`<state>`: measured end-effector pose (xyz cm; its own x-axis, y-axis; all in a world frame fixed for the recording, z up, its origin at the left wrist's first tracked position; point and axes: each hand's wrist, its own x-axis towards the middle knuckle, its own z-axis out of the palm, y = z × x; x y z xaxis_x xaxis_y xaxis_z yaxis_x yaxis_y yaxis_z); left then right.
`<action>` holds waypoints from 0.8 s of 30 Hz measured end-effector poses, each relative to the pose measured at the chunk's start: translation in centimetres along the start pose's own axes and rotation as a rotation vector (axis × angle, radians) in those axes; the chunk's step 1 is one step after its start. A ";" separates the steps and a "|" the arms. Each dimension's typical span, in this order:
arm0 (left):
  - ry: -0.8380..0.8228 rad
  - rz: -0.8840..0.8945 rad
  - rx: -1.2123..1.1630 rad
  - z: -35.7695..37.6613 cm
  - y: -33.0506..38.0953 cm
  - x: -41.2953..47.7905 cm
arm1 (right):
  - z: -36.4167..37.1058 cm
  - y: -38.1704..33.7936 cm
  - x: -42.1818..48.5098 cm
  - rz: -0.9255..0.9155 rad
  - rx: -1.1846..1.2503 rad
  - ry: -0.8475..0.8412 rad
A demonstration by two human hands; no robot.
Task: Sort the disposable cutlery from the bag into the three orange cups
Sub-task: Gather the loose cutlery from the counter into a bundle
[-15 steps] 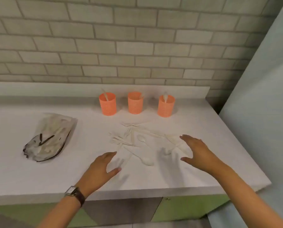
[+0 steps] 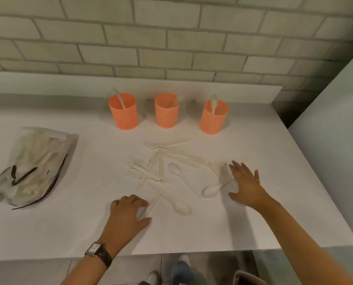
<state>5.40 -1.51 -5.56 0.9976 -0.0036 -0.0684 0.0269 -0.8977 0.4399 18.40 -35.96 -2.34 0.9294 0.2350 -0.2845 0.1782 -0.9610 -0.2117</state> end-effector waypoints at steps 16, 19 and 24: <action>-0.027 -0.118 0.168 -3.0 -1.5 2.4 | 0.7 -0.4 5.4 -0.155 -0.066 0.093; 0.015 0.008 0.189 -2.8 -2.5 2.6 | 2.7 -2.0 4.5 -0.130 -0.034 0.203; 0.018 0.204 0.156 -2.9 -2.9 4.5 | 4.4 -6.4 2.4 -0.083 0.001 0.257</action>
<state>9.97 2.33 -4.56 0.9825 -0.1848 0.0241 -0.1834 -0.9363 0.2996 18.04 -28.62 -5.77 0.9632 0.2681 -0.0195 0.2570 -0.9398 -0.2253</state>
